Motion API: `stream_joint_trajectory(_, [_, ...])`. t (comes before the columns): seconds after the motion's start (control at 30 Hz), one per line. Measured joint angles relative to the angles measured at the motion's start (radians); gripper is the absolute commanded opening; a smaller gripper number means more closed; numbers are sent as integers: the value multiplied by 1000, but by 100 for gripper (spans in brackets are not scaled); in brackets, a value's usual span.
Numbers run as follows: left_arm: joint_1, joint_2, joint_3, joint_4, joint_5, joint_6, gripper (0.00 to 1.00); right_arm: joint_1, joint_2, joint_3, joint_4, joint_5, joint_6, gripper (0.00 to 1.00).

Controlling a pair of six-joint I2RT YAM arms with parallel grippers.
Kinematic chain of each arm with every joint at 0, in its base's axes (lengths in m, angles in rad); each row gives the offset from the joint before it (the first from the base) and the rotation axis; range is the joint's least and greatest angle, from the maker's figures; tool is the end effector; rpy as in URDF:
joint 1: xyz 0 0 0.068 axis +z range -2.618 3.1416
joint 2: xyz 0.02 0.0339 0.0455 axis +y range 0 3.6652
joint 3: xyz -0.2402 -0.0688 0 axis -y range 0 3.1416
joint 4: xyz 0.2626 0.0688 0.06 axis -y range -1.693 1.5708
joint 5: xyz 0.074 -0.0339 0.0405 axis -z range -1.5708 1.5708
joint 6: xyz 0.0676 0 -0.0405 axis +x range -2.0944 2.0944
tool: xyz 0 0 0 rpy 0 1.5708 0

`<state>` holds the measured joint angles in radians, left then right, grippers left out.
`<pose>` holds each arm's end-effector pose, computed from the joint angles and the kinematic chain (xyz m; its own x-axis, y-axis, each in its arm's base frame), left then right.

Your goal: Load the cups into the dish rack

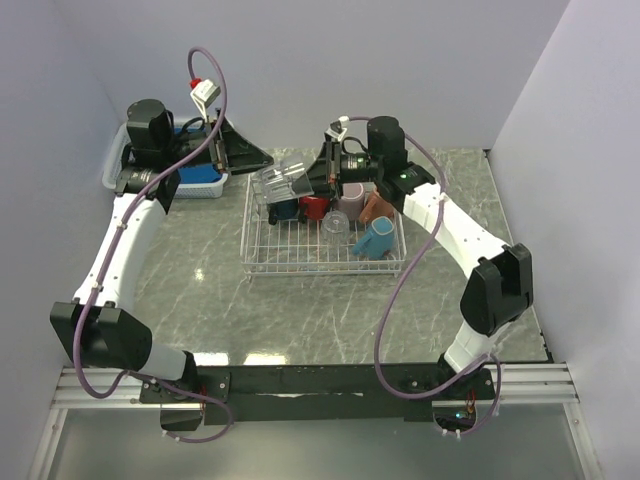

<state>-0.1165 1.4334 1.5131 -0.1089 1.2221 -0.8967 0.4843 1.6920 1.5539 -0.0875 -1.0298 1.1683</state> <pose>0.3314 -0.1028 0.4293 -0.7781 -0.1777 -0.6025 0.5845 0.1463 -0.7981 0.3478 0.2484 0.3509 -0.9785 0.0206 -0.2054 -0.2014 0.1220 0.9719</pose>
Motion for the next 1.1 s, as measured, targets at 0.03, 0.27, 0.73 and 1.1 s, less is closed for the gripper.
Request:
stream_joint_trajectory(0.03, [0, 0, 0, 2, 0, 2, 96, -1, 5, 0, 20, -10, 18, 0])
stream_joint_trajectory(0.27, [2, 4, 2, 26, -5, 42, 96, -3, 56, -4, 253, -79, 198, 0])
stream_joint_trajectory(0.73, [-42, 70, 14, -100, 44, 92, 96, -18, 157, 17, 565, -53, 417, 0])
stream_joint_trajectory(1.1, [-44, 93, 49, -107, 40, 92, 99, -18, 157, -6, 571, -48, 407, 0])
